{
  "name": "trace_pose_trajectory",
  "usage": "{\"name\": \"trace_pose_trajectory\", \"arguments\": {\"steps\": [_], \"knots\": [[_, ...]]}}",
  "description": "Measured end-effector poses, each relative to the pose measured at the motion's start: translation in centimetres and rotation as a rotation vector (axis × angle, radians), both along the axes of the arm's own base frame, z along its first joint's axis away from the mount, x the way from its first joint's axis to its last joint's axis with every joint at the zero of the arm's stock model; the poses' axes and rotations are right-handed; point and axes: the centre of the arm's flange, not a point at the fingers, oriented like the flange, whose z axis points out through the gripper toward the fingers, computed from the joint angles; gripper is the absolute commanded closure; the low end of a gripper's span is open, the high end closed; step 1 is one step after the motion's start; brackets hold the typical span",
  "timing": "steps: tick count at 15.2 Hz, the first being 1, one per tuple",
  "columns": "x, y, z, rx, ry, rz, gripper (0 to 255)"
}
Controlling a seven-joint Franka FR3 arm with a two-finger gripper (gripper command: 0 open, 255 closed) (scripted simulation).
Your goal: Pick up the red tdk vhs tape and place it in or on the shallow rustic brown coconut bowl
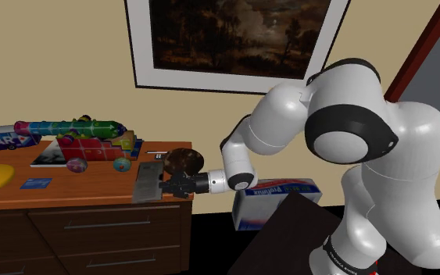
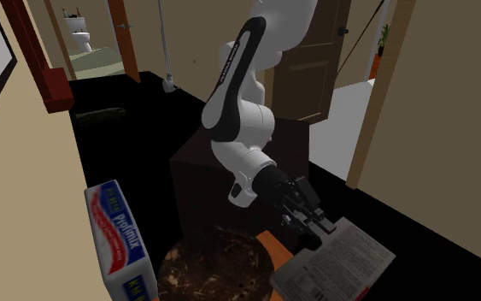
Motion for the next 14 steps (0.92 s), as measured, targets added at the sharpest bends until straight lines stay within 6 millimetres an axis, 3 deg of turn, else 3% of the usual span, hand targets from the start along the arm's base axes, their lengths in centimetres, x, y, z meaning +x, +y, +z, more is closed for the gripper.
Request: {"name": "trace_pose_trajectory", "arguments": {"steps": [10, 14], "knots": [[0.0, -0.1, 5.1, 0.000, 0.000, 0.000, 255], [1.0, -4.1, 5.5, -0.001, 0.000, -0.002, 255]]}}
